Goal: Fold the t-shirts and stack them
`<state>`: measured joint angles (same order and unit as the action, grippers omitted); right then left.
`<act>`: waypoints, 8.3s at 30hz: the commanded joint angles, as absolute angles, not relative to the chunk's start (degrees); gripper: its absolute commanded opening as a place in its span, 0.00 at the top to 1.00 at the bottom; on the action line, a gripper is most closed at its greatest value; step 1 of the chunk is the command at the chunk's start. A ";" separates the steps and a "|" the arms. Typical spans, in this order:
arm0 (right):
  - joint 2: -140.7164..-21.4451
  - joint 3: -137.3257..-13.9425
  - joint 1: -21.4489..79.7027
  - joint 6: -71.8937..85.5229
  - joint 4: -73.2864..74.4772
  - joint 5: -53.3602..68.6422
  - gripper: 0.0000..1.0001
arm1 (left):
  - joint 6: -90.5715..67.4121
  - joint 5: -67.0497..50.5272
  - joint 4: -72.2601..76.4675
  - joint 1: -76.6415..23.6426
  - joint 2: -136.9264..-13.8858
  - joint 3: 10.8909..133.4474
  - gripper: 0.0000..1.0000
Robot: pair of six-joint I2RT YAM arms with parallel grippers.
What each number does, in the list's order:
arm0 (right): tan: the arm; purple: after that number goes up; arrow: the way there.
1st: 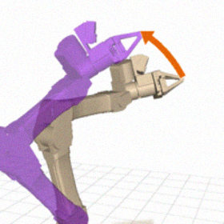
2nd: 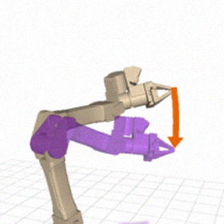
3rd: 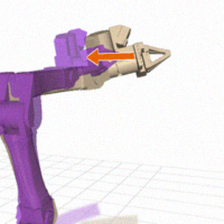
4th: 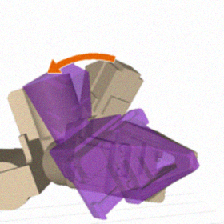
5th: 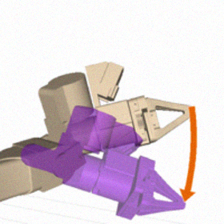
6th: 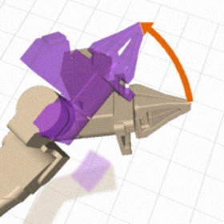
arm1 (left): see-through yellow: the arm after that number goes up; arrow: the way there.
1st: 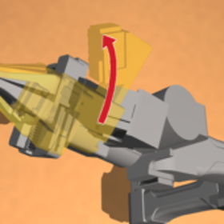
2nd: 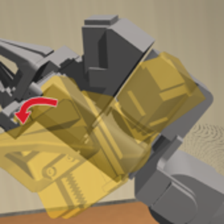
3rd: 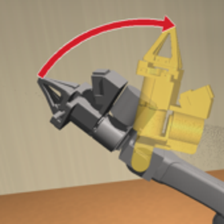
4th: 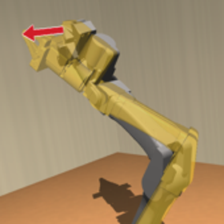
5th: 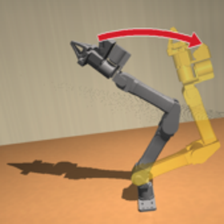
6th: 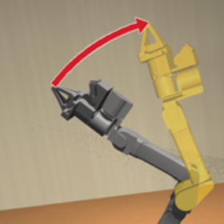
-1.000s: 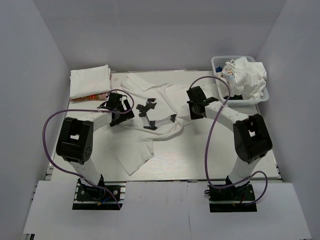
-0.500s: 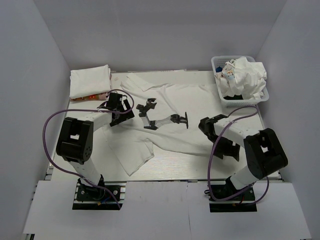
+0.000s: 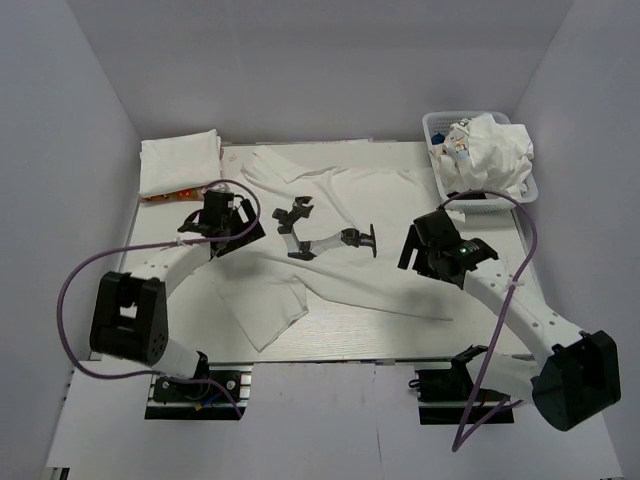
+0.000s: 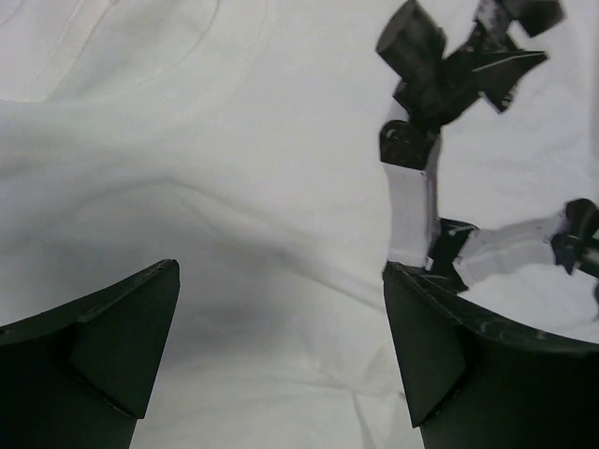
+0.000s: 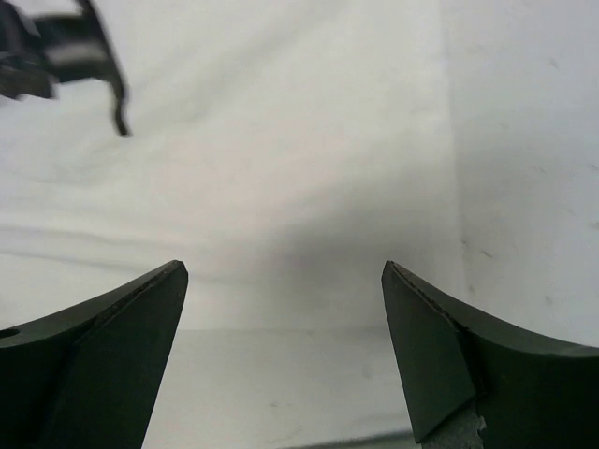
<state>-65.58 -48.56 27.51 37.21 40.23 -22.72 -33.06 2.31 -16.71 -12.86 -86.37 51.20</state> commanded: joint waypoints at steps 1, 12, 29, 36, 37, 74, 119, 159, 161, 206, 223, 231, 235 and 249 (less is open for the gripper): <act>-64.07 -46.41 27.33 33.65 29.09 -17.74 0.10 | -35.06 -0.86 -21.25 -13.01 -79.03 48.09 0.00; -60.55 -38.50 25.76 42.45 27.95 -24.52 0.10 | -40.43 -21.95 -33.56 -14.15 -60.82 29.20 0.00; -56.69 -31.91 19.78 40.87 25.58 -21.45 0.10 | -45.35 -7.57 -50.98 -31.90 -71.62 36.56 0.13; -56.16 -29.89 17.84 40.69 24.52 -21.27 0.10 | -48.69 -0.88 -50.81 -37.79 -80.58 37.87 0.21; -56.16 -29.62 17.32 40.69 24.52 -21.10 0.10 | -48.69 -0.88 -50.10 -38.75 -81.81 38.49 0.21; -53.00 -18.98 9.58 48.60 26.02 -9.23 0.63 | -46.41 -5.89 -61.26 -41.57 -66.45 38.58 1.00; -81.82 -58.43 9.58 35.25 14.94 -18.37 1.00 | -25.86 29.54 -16.89 -24.35 -96.40 74.97 1.00; -102.56 -61.34 19.42 26.90 3.08 -9.48 0.10 | -30.06 17.22 -2.81 -18.46 -94.39 52.56 0.00; -104.40 -64.23 19.07 27.16 2.29 -11.16 0.10 | -30.06 18.54 -2.81 -17.93 -94.39 52.56 0.00; -106.26 -63.54 14.06 24.41 7.00 -13.53 0.10 | -32.87 15.47 -1.31 -17.93 -100.02 52.30 0.00; -64.75 -24.79 14.68 42.80 27.06 -4.76 0.10 | -43.76 16.08 -23.63 -19.07 -81.49 36.48 0.00; -50.36 -31.63 17.40 35.17 34.19 -3.52 0.10 | -42.99 18.63 -23.66 -19.07 -65.14 38.14 0.00; -55.27 -36.03 19.86 31.73 27.45 -0.62 0.10 | -41.67 21.71 -20.22 -19.07 -62.75 41.39 0.00; -79.17 -42.44 29.09 35.06 6.78 3.88 0.10 | -37.97 22.85 -14.59 -18.46 -80.48 53.60 0.00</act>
<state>-76.71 -38.87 28.88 33.26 13.82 5.06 -39.75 21.89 -17.15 -18.76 -78.52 49.93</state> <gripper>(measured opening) 0.904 0.994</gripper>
